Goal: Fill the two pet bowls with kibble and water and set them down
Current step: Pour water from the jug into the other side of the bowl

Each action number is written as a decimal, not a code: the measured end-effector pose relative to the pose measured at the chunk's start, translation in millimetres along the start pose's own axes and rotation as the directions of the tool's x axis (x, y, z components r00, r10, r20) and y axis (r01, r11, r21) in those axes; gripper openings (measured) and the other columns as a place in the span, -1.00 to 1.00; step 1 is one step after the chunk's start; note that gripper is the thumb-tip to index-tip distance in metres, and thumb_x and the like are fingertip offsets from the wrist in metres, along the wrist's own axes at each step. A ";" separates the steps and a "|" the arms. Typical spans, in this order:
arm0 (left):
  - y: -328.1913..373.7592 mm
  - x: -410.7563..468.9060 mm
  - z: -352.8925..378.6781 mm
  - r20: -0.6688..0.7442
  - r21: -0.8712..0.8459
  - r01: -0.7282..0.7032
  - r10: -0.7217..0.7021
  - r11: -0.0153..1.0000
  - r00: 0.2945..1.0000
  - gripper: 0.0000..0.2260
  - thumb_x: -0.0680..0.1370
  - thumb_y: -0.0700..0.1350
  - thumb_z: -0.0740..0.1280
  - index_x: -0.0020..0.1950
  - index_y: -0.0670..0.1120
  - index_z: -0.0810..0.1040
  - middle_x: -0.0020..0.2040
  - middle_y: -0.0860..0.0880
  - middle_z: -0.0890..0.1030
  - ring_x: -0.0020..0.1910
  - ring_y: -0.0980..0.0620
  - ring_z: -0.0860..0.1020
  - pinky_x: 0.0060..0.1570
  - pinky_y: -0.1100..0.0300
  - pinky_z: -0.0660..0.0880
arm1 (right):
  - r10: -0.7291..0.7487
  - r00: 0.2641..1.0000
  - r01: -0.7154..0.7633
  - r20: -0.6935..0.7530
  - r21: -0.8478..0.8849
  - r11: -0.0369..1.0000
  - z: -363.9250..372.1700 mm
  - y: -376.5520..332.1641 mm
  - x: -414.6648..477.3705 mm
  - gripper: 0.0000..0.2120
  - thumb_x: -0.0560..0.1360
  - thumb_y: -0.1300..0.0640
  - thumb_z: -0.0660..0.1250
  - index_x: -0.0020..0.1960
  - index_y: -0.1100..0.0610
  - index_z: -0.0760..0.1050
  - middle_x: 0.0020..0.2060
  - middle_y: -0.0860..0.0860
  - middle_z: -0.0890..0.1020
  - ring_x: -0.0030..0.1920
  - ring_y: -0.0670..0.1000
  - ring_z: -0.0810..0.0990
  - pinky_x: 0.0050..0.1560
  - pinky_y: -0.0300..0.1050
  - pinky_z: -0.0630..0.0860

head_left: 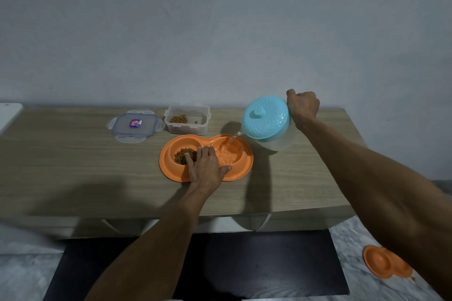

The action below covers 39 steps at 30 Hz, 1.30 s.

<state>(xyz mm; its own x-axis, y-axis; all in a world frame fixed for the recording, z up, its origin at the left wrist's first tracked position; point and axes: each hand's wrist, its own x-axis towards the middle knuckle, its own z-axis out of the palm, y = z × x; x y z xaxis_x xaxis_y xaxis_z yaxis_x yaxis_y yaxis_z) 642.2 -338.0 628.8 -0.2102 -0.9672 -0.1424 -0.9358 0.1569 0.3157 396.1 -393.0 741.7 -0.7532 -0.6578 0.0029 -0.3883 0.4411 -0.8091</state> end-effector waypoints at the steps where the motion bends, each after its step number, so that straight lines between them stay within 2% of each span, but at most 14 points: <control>1: 0.2 0.0 -0.2 -0.002 -0.001 0.000 0.000 1.000 1.000 -0.26 0.52 0.25 0.29 0.54 -0.15 0.19 0.55 -0.11 0.25 0.58 -0.13 0.08 0.48 -0.29 -0.04 | 0.001 1.000 -0.001 0.003 0.002 1.000 0.0 0.2 0.1 -0.59 0.50 0.04 0.22 -0.47 0.21 0.36 -0.47 0.05 0.44 -0.28 0.13 0.44 -0.16 -0.02 0.40; 8: 0.9 -0.1 -1.0 0.002 -0.008 0.012 -0.012 1.000 1.000 -0.26 0.52 0.25 0.30 0.54 -0.15 0.19 0.55 -0.10 0.25 0.58 -0.12 0.07 0.48 -0.29 -0.06 | 0.016 1.000 -0.016 0.016 0.008 1.000 0.2 3.8 -0.2 -0.60 0.49 0.05 0.22 -0.46 0.23 0.36 -0.47 0.06 0.43 -0.38 0.07 0.39 -0.21 -0.06 0.37; 19: 0.8 0.3 -0.5 -0.009 -0.007 0.010 -0.010 1.000 1.000 -0.27 0.52 0.24 0.32 0.53 -0.15 0.21 0.54 -0.10 0.27 0.58 -0.13 0.09 0.47 -0.29 -0.04 | 0.050 0.998 -0.051 0.022 0.031 0.998 3.1 15.9 -1.5 -0.60 0.50 0.07 0.22 -0.46 0.22 0.35 -0.47 0.05 0.44 -0.37 0.07 0.40 -0.19 -0.07 0.35; 25: 0.6 0.9 0.2 -0.012 -0.013 0.010 -0.010 1.000 1.000 -0.27 0.51 0.24 0.32 0.53 -0.14 0.21 0.53 -0.10 0.28 0.58 -0.12 0.09 0.48 -0.30 -0.06 | 0.085 0.996 -0.088 0.034 0.091 0.992 7.3 25.4 -1.1 -0.60 0.50 0.10 0.23 -0.46 0.19 0.28 -0.50 0.03 0.38 -0.42 0.02 0.34 -0.19 -0.05 0.37; 33: 1.0 0.5 0.4 -0.015 -0.004 0.012 -0.012 1.000 1.000 -0.26 0.52 0.25 0.31 0.53 -0.15 0.20 0.54 -0.10 0.27 0.58 -0.12 0.09 0.48 -0.28 -0.08 | 0.159 0.987 -0.161 0.027 0.181 0.970 14.0 36.3 1.6 -0.63 0.48 0.08 0.26 -0.45 0.18 0.29 -0.47 0.02 0.39 -0.42 0.03 0.33 -0.18 -0.01 0.37; 39: 1.4 -0.2 0.6 -0.025 0.015 0.010 -0.010 1.000 1.000 -0.27 0.51 0.26 0.31 0.52 -0.15 0.21 0.53 -0.09 0.29 0.57 -0.11 0.11 0.48 -0.28 -0.05 | 0.267 0.963 -0.268 0.044 0.290 0.919 14.8 46.8 6.2 -0.73 0.42 0.09 0.27 -0.40 0.17 0.36 -0.43 0.00 0.43 -0.37 0.04 0.38 -0.23 -0.05 0.37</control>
<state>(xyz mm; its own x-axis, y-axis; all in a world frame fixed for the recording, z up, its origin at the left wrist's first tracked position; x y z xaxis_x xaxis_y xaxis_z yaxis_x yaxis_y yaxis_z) 640.7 -337.5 628.8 -0.1939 -0.9734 -0.1217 -0.9419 0.1501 0.3004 381.2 -385.5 695.1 -0.8053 -0.5424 -0.2394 -0.0009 0.4048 -0.9144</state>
